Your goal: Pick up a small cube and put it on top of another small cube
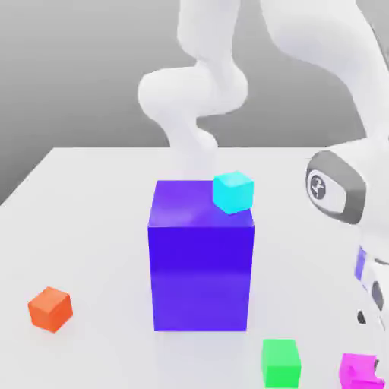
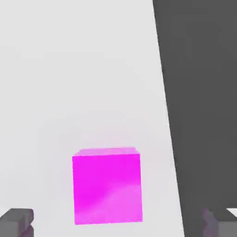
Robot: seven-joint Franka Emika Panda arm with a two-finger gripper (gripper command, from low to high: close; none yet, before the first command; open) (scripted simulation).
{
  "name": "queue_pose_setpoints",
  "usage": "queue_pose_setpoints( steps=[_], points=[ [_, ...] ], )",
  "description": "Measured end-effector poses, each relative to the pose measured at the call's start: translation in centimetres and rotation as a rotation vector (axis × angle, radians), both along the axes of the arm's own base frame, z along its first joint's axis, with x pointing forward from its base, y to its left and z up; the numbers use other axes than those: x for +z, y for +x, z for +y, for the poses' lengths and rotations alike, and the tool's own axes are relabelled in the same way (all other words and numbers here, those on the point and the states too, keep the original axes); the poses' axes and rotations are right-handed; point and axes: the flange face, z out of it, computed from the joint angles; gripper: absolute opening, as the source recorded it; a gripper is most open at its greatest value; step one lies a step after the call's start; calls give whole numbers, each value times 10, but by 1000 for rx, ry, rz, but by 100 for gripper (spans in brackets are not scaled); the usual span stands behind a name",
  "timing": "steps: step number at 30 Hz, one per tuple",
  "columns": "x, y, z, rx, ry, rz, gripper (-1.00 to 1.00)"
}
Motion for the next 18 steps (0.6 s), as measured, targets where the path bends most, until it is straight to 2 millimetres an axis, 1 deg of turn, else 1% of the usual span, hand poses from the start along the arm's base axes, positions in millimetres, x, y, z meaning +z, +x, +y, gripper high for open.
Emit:
queue_pose_setpoints(
  steps=[1,2,7,8,9,10,13,14,18],
  points=[
    [-15,-1,0,2,-1,1,0],
    [-27,-1,0,3,-1,2,-100],
    [-27,-1,0,3,-2,4,-100],
    [-33,-2,0,4,-2,4,-100],
    [-28,-1,0,4,-2,4,-100],
    [-18,-1,0,5,-2,4,-100],
    [22,-2,-1,1,-2,4,-100],
    [33,-2,-11,-33,-3,4,-100],
    [64,-12,-69,-246,-5,2,-100]
  ],
)
